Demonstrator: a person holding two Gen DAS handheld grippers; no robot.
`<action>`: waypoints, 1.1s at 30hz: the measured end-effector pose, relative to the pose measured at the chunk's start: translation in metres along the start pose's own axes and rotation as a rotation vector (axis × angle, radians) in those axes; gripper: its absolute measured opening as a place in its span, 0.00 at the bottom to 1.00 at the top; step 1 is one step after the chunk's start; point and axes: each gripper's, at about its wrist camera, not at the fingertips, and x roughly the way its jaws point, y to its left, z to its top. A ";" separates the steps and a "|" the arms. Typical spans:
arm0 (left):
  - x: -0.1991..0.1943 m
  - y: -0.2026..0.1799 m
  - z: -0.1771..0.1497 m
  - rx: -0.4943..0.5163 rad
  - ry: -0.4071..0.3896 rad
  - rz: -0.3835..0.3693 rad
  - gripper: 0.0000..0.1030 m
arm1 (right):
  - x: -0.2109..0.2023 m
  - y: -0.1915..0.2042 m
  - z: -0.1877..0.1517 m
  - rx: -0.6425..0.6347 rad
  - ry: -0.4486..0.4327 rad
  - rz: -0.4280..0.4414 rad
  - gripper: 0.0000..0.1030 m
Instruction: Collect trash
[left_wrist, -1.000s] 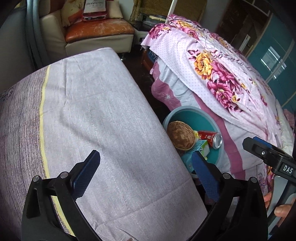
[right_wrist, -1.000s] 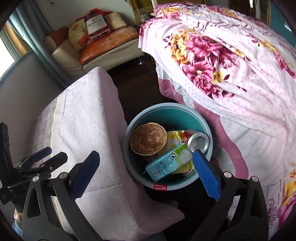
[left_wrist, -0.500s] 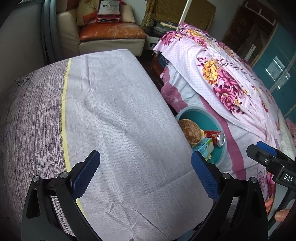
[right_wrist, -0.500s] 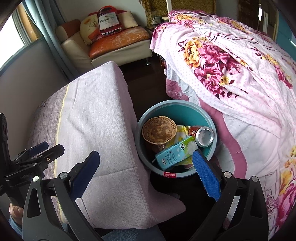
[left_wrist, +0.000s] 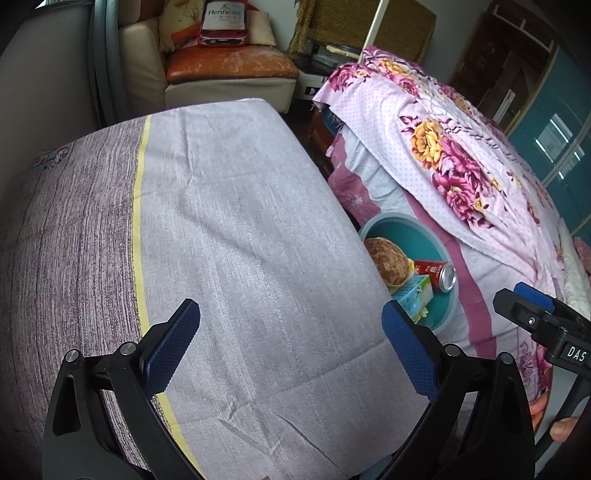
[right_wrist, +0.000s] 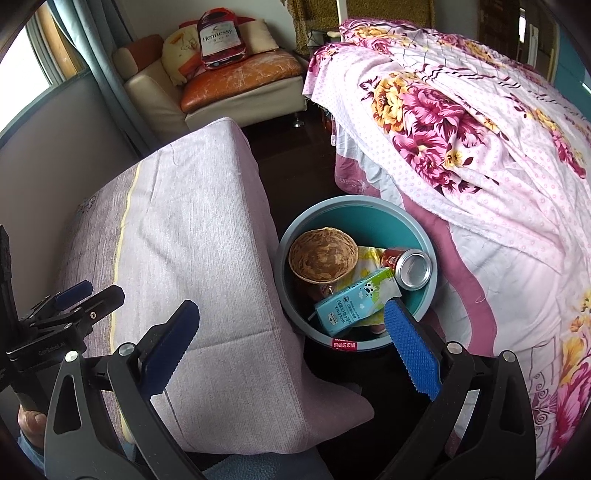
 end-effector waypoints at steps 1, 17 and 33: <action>0.001 -0.001 0.000 0.002 0.001 0.001 0.96 | 0.000 0.001 0.000 0.001 0.001 0.000 0.93; 0.004 0.002 -0.001 0.009 -0.015 0.013 0.96 | 0.009 0.000 0.001 0.001 0.017 -0.010 0.93; 0.008 0.005 -0.005 0.013 -0.004 0.014 0.96 | 0.016 -0.001 0.002 0.001 0.030 -0.011 0.93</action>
